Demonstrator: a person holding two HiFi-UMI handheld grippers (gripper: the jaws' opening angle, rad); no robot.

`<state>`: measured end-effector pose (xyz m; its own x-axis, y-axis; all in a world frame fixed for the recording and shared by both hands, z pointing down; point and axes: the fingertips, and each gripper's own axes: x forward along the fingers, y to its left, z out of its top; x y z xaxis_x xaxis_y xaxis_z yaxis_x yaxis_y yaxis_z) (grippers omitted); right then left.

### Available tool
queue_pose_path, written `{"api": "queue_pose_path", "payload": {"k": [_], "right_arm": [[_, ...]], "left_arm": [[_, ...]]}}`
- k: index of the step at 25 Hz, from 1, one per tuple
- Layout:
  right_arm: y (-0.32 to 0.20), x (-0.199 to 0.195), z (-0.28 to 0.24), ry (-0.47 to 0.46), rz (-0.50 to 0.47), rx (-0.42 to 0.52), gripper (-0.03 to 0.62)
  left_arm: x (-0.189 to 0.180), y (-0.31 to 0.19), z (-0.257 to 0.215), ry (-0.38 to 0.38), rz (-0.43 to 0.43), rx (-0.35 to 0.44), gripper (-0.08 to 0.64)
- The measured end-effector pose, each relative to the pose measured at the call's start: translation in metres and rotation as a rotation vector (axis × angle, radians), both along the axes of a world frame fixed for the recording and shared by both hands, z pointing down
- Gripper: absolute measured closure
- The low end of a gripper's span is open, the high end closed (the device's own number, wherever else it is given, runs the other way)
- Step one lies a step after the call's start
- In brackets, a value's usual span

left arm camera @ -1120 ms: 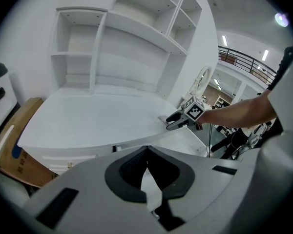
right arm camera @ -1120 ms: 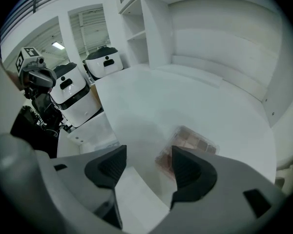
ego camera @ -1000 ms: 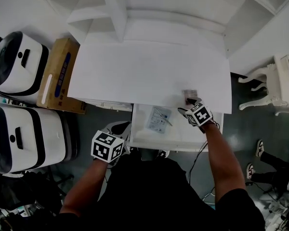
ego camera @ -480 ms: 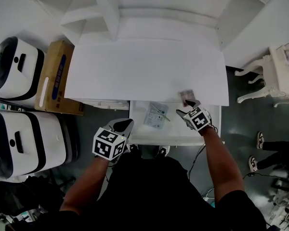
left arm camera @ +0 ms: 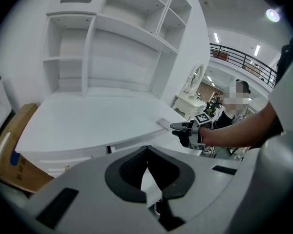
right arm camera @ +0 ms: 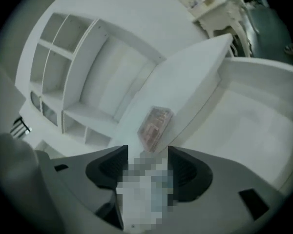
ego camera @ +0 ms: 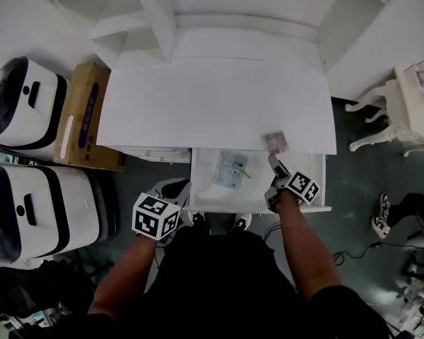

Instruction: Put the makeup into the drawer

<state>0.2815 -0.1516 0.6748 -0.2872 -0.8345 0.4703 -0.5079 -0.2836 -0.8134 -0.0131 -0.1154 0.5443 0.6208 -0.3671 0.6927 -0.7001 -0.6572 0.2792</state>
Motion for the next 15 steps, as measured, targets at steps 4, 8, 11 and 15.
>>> {"api": "queue_pose_path", "payload": {"k": [4,8,11,15], "right_arm": [[-0.009,0.008,0.006,-0.186,0.136,0.051,0.330],[-0.016,0.010,0.018,-0.269,0.189,0.045,0.348],[-0.017,0.011,0.022,-0.283,0.215,0.041,0.401],[-0.021,0.011,0.020,-0.313,0.219,0.071,0.493]], "left_arm": [[-0.010,0.007,0.003,-0.014,-0.014,-0.007,0.555],[-0.013,0.012,0.001,-0.024,-0.022,-0.004,0.555],[-0.015,0.016,0.001,-0.029,-0.026,-0.004,0.555],[-0.017,0.021,0.001,-0.032,-0.036,-0.004,0.555]]}}
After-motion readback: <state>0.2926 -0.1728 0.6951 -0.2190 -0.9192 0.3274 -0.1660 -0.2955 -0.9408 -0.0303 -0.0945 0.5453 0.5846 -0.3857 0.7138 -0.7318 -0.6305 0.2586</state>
